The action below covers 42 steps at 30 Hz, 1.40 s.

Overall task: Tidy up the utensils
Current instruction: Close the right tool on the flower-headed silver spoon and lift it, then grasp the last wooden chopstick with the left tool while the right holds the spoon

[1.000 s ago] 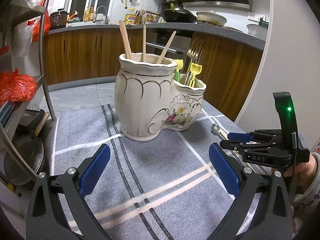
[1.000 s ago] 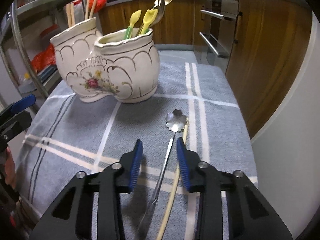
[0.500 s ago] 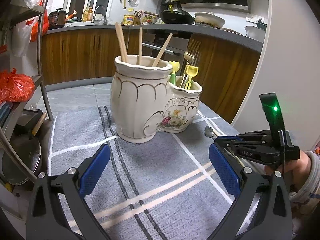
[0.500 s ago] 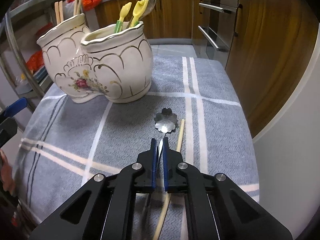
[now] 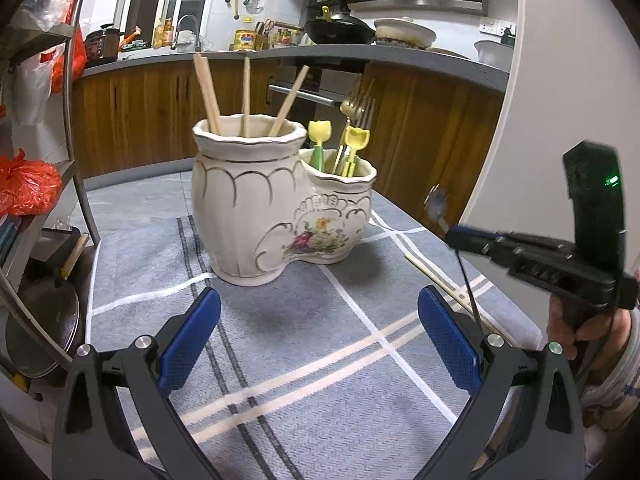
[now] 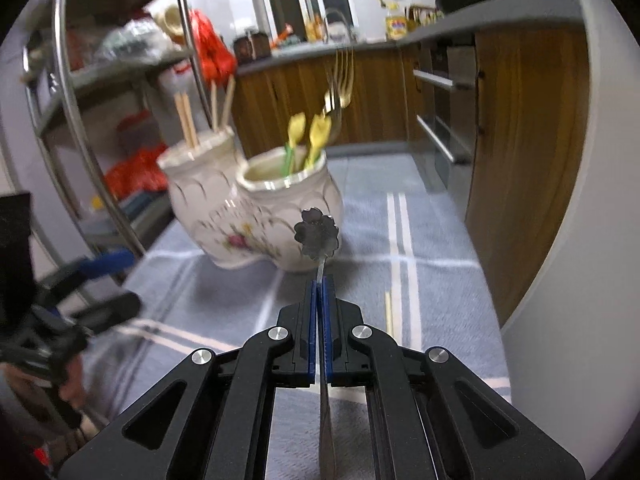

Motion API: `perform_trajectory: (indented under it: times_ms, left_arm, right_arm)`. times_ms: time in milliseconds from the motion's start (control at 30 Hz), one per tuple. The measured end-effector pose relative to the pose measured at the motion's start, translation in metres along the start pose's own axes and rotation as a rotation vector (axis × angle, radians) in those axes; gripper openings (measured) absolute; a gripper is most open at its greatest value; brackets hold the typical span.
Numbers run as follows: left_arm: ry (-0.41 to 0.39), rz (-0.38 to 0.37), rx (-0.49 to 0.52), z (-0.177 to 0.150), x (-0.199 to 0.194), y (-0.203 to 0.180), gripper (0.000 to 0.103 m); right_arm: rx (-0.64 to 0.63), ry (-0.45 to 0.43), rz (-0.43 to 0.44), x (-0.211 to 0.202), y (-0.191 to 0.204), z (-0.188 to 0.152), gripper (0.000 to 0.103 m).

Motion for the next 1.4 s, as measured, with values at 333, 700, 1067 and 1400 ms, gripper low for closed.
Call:
perform_trajectory:
  times_ms: [333,700,1067,1400]
  left_arm:
    - [0.023,-0.004,0.035,0.000,0.007,-0.021,0.097]
    - [0.083,-0.045,0.066,0.003,0.032,-0.058,0.097]
    - [0.237,-0.067,0.069,0.003,0.098,-0.122,0.074]
    - [0.356,0.050,0.019,-0.008,0.142,-0.136,0.043]
  right_arm:
    - [-0.014,-0.167,0.065,-0.044,-0.007,0.006,0.002]
    - [-0.014,-0.287,0.025,-0.080,-0.020,0.015,0.002]
    - [0.014,-0.341,-0.065,-0.110,-0.063,0.014,0.002]
    - [0.049,-0.335,-0.047,-0.121,-0.081,0.001,0.002]
Point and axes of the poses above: each gripper's, at about its wrist camera, not at the fingertips, and x roughly the way its jaws point, y to its left, z to its top, the point moved 3 cm from there along x, roughly the way its jaws point, and after that the axes turned 8 degrees about -z, right-handed, at the moved point
